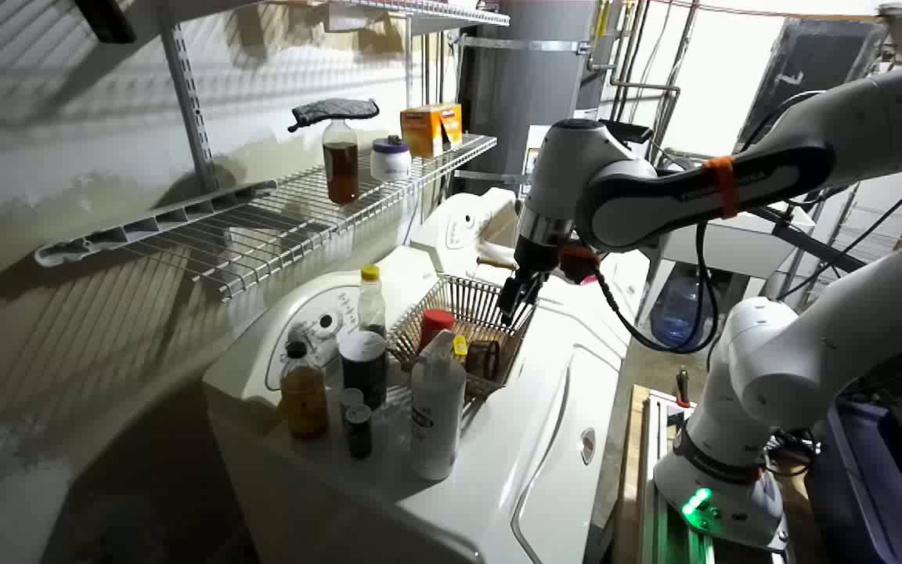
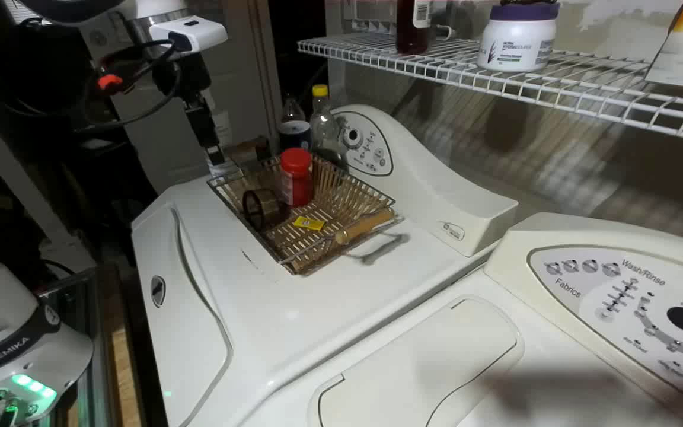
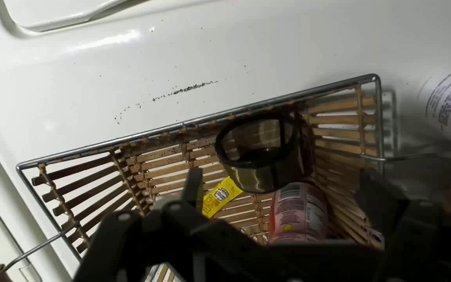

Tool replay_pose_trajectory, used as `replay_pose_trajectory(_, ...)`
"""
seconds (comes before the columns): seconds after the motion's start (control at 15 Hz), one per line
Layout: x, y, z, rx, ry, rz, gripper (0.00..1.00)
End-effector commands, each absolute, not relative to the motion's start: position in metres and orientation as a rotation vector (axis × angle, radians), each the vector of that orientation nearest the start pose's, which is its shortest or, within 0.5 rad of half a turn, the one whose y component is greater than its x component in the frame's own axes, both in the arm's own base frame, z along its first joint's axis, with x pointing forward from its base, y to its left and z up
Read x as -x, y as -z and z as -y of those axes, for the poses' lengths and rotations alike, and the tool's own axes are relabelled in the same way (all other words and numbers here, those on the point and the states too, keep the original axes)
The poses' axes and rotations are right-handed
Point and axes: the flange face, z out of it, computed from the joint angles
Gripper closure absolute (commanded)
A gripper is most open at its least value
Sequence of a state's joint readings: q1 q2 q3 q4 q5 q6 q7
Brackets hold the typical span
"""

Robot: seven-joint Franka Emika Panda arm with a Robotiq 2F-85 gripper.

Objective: Pick up the bottle and put it in the basket

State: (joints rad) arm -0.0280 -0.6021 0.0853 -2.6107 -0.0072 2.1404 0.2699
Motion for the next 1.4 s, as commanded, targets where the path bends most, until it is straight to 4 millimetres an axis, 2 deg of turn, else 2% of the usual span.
replay_pose_trajectory(0.0,-0.373,-0.457,-0.021,3.149,0.216,-0.349,0.00)
replay_pose_trajectory(0.47,-0.373,-0.457,-0.021,3.149,0.216,-0.349,0.00)
replay_pose_trajectory(0.53,-0.372,-0.464,-0.024,3.167,0.248,-0.308,0.00)
replay_pose_trajectory(0.8,-0.364,-0.504,-0.033,3.249,0.401,-0.106,0.00)
replay_pose_trajectory(1.0,-0.361,-0.549,-0.040,3.247,0.567,0.007,0.00)
replay_pose_trajectory(1.33,-0.377,-0.620,-0.048,3.150,0.778,0.123,0.00)
